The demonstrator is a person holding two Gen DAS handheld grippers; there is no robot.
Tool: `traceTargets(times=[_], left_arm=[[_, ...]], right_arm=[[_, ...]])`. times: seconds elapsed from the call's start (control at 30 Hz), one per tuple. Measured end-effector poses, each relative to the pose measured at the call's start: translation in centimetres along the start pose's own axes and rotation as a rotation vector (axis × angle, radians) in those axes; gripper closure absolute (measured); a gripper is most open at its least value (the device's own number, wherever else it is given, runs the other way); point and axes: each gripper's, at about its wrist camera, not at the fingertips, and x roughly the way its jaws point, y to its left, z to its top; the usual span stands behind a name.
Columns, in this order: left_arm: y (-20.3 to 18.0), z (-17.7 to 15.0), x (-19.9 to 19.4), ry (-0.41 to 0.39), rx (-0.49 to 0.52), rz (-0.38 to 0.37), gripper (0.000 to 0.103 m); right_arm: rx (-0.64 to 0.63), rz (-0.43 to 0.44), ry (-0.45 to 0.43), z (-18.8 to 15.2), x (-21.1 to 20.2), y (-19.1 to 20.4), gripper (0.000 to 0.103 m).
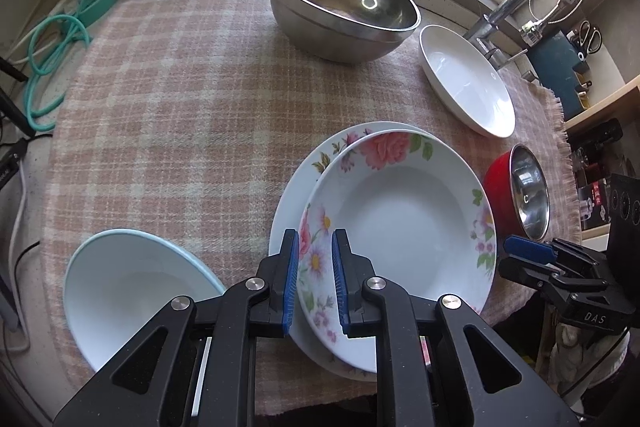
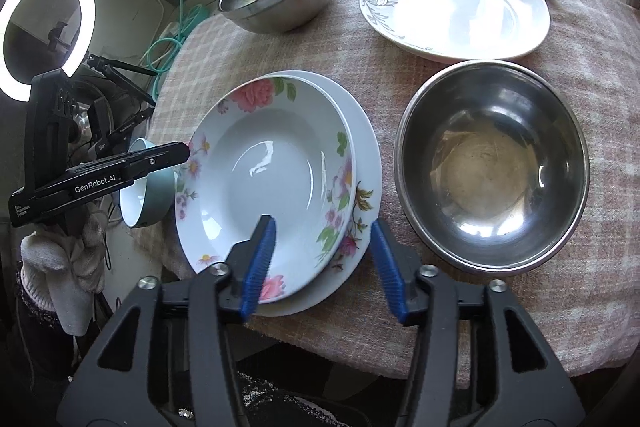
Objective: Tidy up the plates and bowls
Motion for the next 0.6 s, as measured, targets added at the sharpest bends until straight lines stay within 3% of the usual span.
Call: traceTargets(times=[0.23, 0.3, 0.5, 0.6], left_arm=[[-1.2, 0.7, -0.8, -0.027, 0.010, -0.007, 0.087], [-1.6, 1.0, -1.2, -0.039, 0.013, -0.016, 0.076], [-2.8, 1.8, -1.8, -0.065, 0.015, -0.032, 0.071], [-3.4, 2.2, -1.7, -0.070, 0.000, -0.051, 0.071]], right_arm=[[-0.043, 0.020, -0.038, 0.3, -1.6, 0.9, 0.039], [-0.045, 0.025, -0.055, 0.5, -2.3, 1.0, 0.038], [-0.061, 0.030, -0.138, 1.8, -5.4, 0.4, 0.020], [-0.064, 0.003, -0.177, 2.5, -6.8, -0.7, 0.018]])
